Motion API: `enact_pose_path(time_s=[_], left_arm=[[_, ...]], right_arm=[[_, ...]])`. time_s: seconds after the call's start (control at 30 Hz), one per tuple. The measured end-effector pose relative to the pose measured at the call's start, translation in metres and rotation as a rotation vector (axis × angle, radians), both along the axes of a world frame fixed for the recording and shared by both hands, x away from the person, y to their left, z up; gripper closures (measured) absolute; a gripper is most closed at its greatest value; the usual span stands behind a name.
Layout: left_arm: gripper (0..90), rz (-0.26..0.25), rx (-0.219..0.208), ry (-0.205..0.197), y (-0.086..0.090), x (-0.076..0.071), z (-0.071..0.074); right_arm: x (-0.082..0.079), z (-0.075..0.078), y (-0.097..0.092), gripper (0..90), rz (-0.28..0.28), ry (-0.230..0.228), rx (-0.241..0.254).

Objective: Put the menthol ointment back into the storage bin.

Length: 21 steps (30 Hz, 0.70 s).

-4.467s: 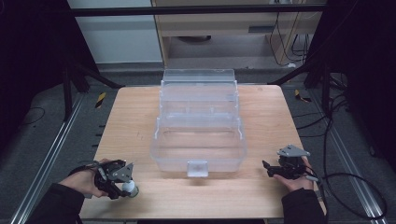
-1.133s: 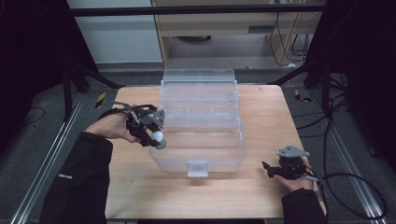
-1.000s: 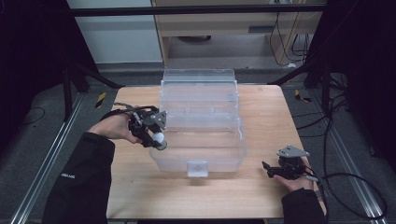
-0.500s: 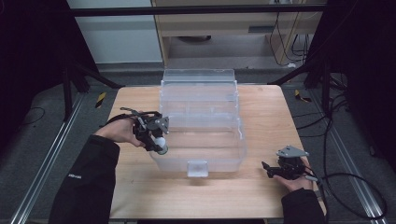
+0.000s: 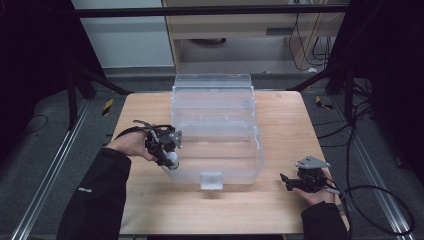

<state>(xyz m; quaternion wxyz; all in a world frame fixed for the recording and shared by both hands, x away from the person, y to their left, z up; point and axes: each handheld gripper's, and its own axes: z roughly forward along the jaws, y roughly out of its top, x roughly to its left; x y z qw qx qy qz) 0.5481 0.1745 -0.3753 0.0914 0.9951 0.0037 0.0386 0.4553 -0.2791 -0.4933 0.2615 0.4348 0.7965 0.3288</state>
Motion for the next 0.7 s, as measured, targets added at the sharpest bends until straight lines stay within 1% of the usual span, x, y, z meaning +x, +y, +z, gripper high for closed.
enact_pose_path(time_s=[0.03,0.17,0.2,0.27,0.3,0.4,0.5,0.57,0.6,0.7], left_arm=[[50.1,-0.005,0.002,-0.003,0.000,0.000,-0.001],[50.1,0.002,-0.008,0.009,0.000,0.000,-0.004],[50.1,-0.007,-0.007,0.005,0.000,0.001,-0.004],[50.1,0.003,-0.006,0.016,0.000,0.000,-0.006],[50.1,-0.007,-0.004,0.010,0.000,0.001,-0.007],[50.1,0.002,-0.003,0.018,0.001,0.000,-0.010],[50.0,-0.002,-0.001,0.017,0.002,0.001,-0.012],[50.0,-0.001,0.001,0.023,0.002,0.001,-0.013],[50.0,0.004,0.002,0.033,0.003,0.001,-0.015],[49.9,0.002,0.004,0.029,0.003,0.001,-0.015]], right_arm=[[0.000,0.000,0.000,16.7,-0.002,0.002,-0.001],[0.000,0.000,0.000,16.5,-0.002,0.004,0.001],[0.000,0.000,0.000,16.5,-0.002,0.004,0.001],[0.000,0.000,0.001,16.5,-0.001,0.007,0.001],[0.000,0.000,0.001,16.4,0.001,0.006,0.000],[0.000,-0.001,0.001,16.2,0.003,0.006,-0.001],[0.000,-0.001,0.001,16.0,0.004,0.007,0.002],[0.000,-0.001,0.001,15.8,0.004,0.008,0.001],[0.000,-0.001,0.001,15.7,0.004,0.008,0.001],[0.000,-0.001,0.001,15.7,0.004,0.008,0.001]])
